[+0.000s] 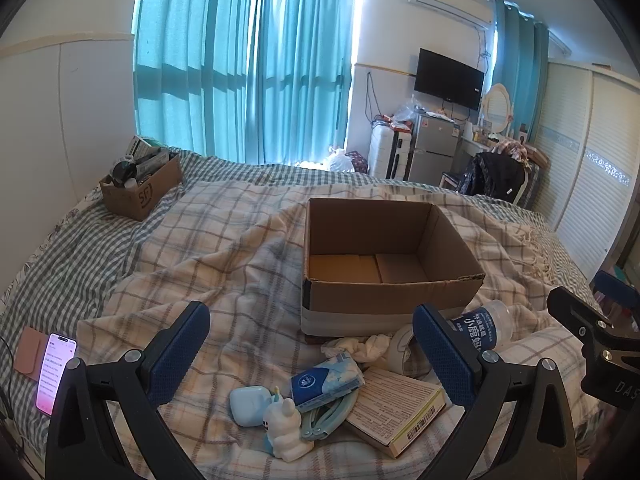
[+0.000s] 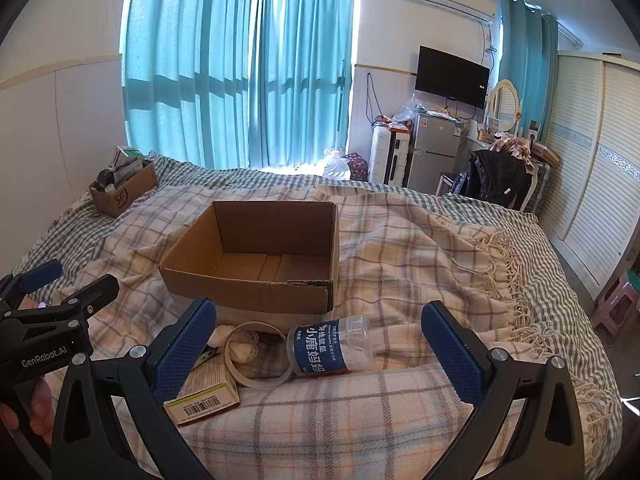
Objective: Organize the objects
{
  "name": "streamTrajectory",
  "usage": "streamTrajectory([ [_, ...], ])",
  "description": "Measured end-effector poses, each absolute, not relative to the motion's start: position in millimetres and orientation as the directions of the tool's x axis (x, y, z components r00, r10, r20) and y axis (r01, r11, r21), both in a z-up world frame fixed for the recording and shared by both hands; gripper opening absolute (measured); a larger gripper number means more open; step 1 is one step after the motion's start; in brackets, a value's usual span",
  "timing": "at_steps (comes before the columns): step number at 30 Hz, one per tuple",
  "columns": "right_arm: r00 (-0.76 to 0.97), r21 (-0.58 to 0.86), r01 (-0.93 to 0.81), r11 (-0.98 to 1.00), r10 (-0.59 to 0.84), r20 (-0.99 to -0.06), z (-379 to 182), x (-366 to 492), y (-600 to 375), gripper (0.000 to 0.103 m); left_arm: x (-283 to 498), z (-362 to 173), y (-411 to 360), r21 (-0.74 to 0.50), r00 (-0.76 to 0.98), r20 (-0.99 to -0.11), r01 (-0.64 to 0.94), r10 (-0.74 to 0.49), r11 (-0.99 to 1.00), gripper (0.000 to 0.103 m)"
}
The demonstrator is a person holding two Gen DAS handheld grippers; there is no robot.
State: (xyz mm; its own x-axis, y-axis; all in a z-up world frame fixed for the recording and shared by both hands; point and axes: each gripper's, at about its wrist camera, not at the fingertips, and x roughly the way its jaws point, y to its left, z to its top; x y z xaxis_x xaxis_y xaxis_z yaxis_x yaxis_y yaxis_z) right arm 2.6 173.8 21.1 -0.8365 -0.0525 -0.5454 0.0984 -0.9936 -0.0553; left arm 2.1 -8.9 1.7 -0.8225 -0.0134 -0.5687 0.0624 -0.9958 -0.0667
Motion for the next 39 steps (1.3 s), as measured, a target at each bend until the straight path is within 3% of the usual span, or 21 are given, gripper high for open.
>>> streamTrajectory([
  [39, -0.825, -0.055, 0.104, -0.993, -0.055, -0.562, 17.3, 0.0, 168.8, 0.103, 2.5, -1.2, -8.9, -0.053, -0.818, -0.575, 0.054, -0.014, -0.997, 0.103],
])
